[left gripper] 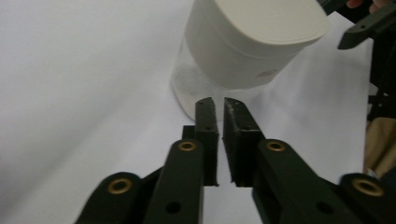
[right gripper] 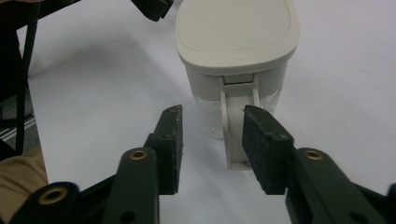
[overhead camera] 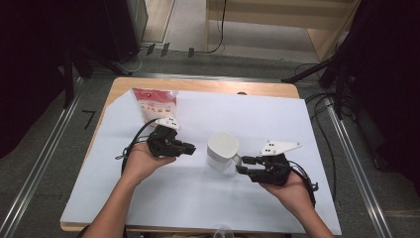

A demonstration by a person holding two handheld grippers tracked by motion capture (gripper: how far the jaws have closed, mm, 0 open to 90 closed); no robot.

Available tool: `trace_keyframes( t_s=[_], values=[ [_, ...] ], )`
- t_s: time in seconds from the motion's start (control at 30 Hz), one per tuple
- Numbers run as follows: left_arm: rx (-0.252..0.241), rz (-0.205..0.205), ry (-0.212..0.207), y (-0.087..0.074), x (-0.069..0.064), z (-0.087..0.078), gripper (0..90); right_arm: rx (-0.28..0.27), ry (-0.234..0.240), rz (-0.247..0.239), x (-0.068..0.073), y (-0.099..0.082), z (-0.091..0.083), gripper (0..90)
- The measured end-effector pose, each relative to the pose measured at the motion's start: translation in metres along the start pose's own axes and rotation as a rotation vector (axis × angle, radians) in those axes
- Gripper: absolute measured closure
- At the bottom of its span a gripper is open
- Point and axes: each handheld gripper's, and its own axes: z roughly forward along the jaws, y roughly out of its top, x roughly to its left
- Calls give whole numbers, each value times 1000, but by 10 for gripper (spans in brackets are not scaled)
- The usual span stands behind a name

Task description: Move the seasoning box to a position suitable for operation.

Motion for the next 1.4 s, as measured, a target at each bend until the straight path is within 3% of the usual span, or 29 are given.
trace_keyframes(
  t_s=[0.13,0.2,0.23,0.3,0.33,0.43,0.47,0.6,0.7,0.73,0.87,0.97,1.23,1.4],
  values=[
    [29,23,-11,8,0,3,900,-11,-1,-4,1,0,-5,722],
    [44,-2,-11,12,5,6,900,-13,1,-11,1,-1,-9,819],
    [34,-19,-12,13,6,7,900,-13,3,-8,1,-2,-9,848],
    [22,-10,-11,13,6,7,900,-10,6,-8,2,-3,-8,888],
    [-6,-6,9,12,5,7,900,-8,6,-18,3,-4,-7,900],
    [-13,-23,12,13,6,9,900,-21,27,-8,2,-6,-4,900],
    [-20,-32,-9,14,5,8,900,-26,18,-13,0,-8,-1,900],
    [-19,-8,5,15,4,8,900,-26,23,1,-4,-10,2,900],
    [-29,2,16,15,4,11,900,-11,5,0,-3,-11,5,900],
    [-27,7,34,14,4,13,900,-3,12,-2,-3,-11,7,900],
    [-17,4,31,13,5,20,900,30,21,-6,3,-10,12,900],
    [0,15,53,12,1,25,896,50,31,-18,5,-10,20,900],
    [2,17,47,11,0,27,888,57,12,-17,3,-12,25,900],
    [-14,10,23,12,-1,28,888,55,5,-6,0,-12,27,900]
  ],
)
